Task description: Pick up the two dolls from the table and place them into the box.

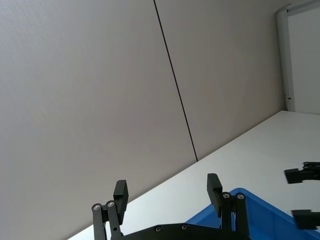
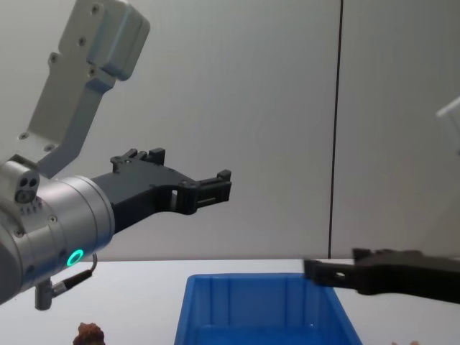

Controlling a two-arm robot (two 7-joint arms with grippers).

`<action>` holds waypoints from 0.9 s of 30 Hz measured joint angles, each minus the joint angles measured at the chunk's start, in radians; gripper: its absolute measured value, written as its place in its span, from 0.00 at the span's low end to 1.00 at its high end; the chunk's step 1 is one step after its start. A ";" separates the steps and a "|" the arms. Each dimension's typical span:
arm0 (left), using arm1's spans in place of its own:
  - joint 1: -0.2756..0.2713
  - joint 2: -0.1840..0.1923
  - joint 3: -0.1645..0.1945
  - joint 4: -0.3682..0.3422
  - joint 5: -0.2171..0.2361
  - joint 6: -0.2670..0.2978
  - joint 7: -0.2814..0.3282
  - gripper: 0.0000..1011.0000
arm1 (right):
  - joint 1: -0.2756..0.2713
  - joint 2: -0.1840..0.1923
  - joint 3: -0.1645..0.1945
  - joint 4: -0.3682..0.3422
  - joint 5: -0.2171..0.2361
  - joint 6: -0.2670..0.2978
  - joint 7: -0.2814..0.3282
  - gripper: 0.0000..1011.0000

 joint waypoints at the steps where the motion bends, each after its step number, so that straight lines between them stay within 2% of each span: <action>1: 0.000 0.000 0.000 0.000 0.000 0.000 0.000 0.99 | -0.005 0.006 0.003 -0.005 0.002 0.003 -0.002 0.99; 15: 0.000 0.000 0.000 0.000 0.000 0.000 0.000 0.99 | -0.092 0.100 0.052 -0.093 0.034 0.076 -0.039 0.99; 27: 0.000 0.000 0.000 0.000 0.000 0.000 0.000 0.99 | -0.128 0.137 0.064 -0.120 0.042 0.140 -0.052 0.99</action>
